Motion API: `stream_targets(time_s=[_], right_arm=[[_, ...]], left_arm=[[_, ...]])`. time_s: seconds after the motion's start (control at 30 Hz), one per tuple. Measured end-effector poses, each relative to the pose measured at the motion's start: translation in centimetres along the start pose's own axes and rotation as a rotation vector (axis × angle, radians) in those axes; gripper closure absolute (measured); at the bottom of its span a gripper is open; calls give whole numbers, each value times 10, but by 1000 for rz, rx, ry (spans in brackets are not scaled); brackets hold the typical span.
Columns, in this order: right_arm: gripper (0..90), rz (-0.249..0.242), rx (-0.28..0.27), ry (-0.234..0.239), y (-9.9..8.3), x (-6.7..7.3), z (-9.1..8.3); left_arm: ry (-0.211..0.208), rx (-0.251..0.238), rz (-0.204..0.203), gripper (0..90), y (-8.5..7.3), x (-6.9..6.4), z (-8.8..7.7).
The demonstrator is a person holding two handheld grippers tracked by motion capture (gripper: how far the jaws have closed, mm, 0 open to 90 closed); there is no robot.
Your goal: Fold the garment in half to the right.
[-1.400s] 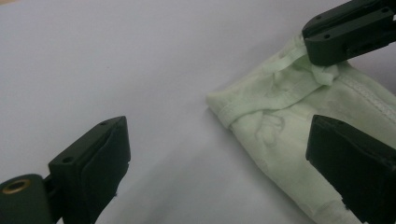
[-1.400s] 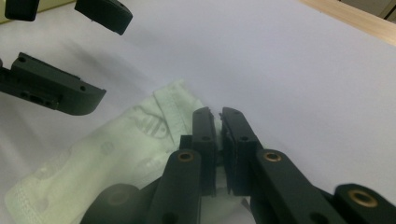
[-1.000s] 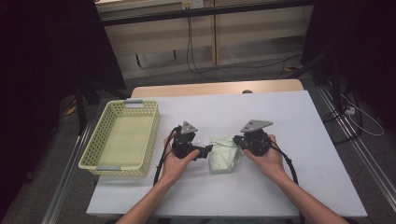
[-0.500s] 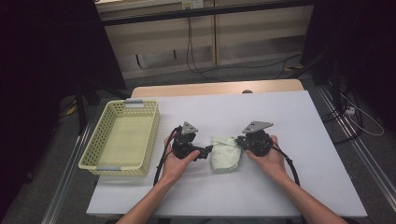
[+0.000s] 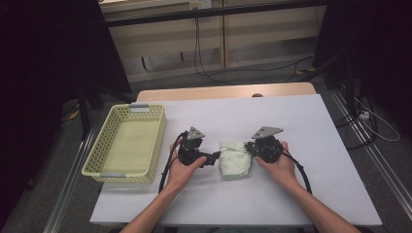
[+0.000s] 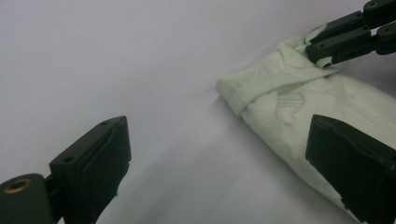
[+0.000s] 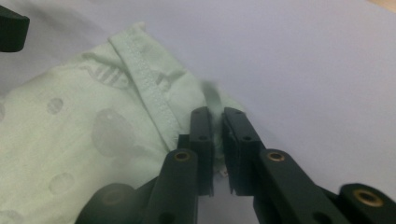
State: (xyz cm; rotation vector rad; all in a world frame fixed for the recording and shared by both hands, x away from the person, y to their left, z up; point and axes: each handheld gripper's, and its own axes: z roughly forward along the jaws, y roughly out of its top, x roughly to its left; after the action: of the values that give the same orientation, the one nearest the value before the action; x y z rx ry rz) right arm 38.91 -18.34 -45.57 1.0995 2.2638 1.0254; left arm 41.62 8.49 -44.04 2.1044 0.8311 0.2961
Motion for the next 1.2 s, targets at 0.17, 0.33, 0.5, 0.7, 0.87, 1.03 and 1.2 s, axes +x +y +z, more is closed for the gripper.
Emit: stream_targets(time_s=[0.17,0.33,0.5,0.7,0.87,1.03,1.2], right_arm=[[710,41,-30,25,1,-4,-6],[636,57,-68,53,3,-6,-15],[592,66,-91,72,5,-6,-22],[535,74,-96,90,4,-5,-24],[487,76,-98,104,2,-6,-24],[444,77,-92,107,-1,-5,-27],[408,66,-89,115,-3,-3,-33]], left_arm=[[-15,-15,-11,70,0,1,-3],[-15,-16,-11,69,-2,4,-5],[-16,-16,-10,69,-3,5,-6],[-25,-15,-6,68,-3,3,-7],[-24,-17,-9,65,-3,3,-8],[-14,-23,-4,65,-2,2,-10],[-3,-44,2,66,0,4,-13]])
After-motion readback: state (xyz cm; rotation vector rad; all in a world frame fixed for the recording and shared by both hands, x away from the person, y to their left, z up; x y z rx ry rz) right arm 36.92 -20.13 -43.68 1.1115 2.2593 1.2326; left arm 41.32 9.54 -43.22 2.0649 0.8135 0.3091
